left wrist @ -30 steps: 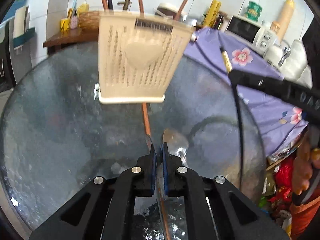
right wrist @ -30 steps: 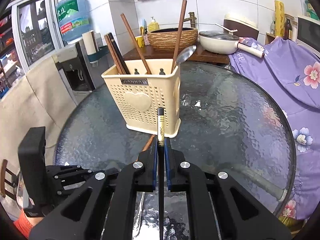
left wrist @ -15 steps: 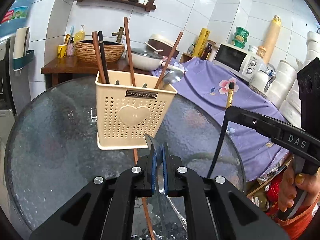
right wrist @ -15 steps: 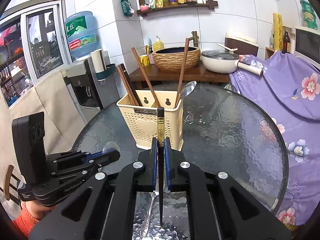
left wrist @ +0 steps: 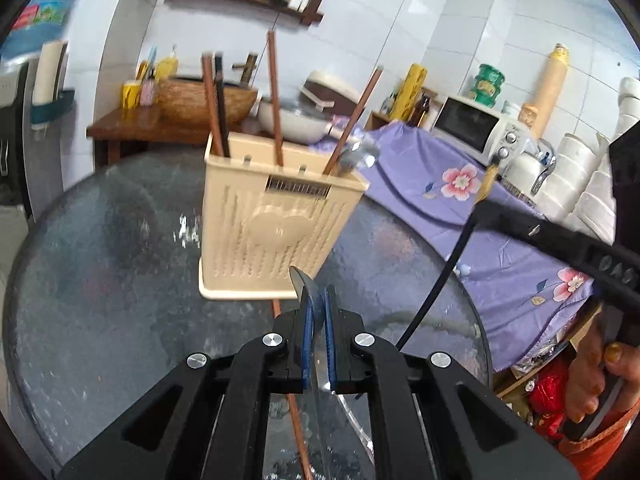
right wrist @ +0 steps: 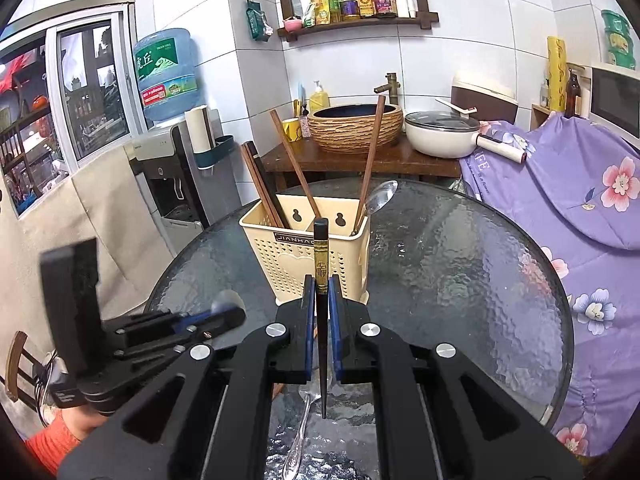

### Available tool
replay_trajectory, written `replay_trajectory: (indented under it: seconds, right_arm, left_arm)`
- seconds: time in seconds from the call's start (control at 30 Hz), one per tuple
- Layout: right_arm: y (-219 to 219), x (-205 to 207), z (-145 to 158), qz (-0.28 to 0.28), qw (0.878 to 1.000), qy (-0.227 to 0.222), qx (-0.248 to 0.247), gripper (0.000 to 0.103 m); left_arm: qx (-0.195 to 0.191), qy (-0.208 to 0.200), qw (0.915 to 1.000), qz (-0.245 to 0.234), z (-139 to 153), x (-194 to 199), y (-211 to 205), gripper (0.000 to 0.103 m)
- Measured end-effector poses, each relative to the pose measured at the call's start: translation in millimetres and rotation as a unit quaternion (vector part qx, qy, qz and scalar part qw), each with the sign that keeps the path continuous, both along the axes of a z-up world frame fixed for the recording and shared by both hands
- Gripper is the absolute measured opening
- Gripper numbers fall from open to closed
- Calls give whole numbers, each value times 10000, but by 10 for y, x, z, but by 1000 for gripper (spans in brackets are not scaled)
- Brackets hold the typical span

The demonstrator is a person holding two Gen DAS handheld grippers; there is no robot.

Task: Organize utensils
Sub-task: 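Grasp the silver spoon with the left tool while the right tool holds the black chopstick above the basket, then lower the spoon into the basket with the left tool while the right tool lowers the black chopstick in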

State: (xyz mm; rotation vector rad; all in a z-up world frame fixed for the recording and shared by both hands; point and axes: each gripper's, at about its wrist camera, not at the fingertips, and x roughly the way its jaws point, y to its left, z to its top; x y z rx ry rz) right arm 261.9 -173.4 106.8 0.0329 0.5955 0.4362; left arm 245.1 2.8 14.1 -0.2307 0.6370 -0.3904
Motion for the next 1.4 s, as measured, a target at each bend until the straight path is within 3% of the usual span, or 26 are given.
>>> replay_trajectory:
  seconds: [0.1, 0.23, 0.4, 0.43, 0.47, 0.53, 0.67, 0.87, 0.93, 1.0, 1.13, 1.3, 1.4]
  right_arm:
    - [6, 1, 2, 3, 10000, 2, -2, 8]
    - [9, -4, 1, 10, 10000, -10, 4, 8]
    - [-12, 28, -13, -24, 10000, 7, 35, 8]
    - [-19, 32, -12, -32, 10000, 14, 39, 8]
    - [-27, 36, -12, -40, 10000, 19, 34, 8]
    - [-29, 36, -7, -42, 10000, 22, 25, 8]
    - [-29, 33, -8, -23, 10000, 22, 33, 8]
    - [-25, 24, -11, -34, 10000, 32, 27, 8]
    - [-23, 24, -11, -24, 10000, 35, 22, 8]
    - [-16, 17, -12, -5, 10000, 26, 1, 8]
    - [-8, 8, -16, 4, 10000, 21, -6, 8]
    - [-15, -2, -18, -11, 10000, 32, 14, 8]
    - [-15, -5, -18, -6, 10000, 33, 24, 8]
  left_arm:
    - [643, 210, 9975, 187, -138, 53, -24, 6]
    - [1623, 482, 9854, 193, -353, 99, -83, 6]
    - [1360, 801, 9873, 201, -491, 153, 55, 6]
    - [1331, 799, 9875, 259, -484, 163, 88, 15]
    - [1313, 833, 9872, 364, -475, 194, 133, 36]
    - [1389, 870, 9854, 451, -471, 258, 147, 64]
    - [1978, 825, 9763, 313, -479, 404, -131, 63]
    - [2192, 1021, 9703, 5, -672, 579, -424, 57]
    - [2138, 1133, 9703, 40, -738, 664, -440, 50]
    - [1973, 1246, 9723, 113, -772, 749, -434, 49]
    - [2028, 1322, 9702, 104, -820, 864, -513, 49]
    - [2079, 1340, 9689, 109, -821, 971, -530, 36]
    - [2025, 1379, 9695, 64, -802, 1001, -502, 35]
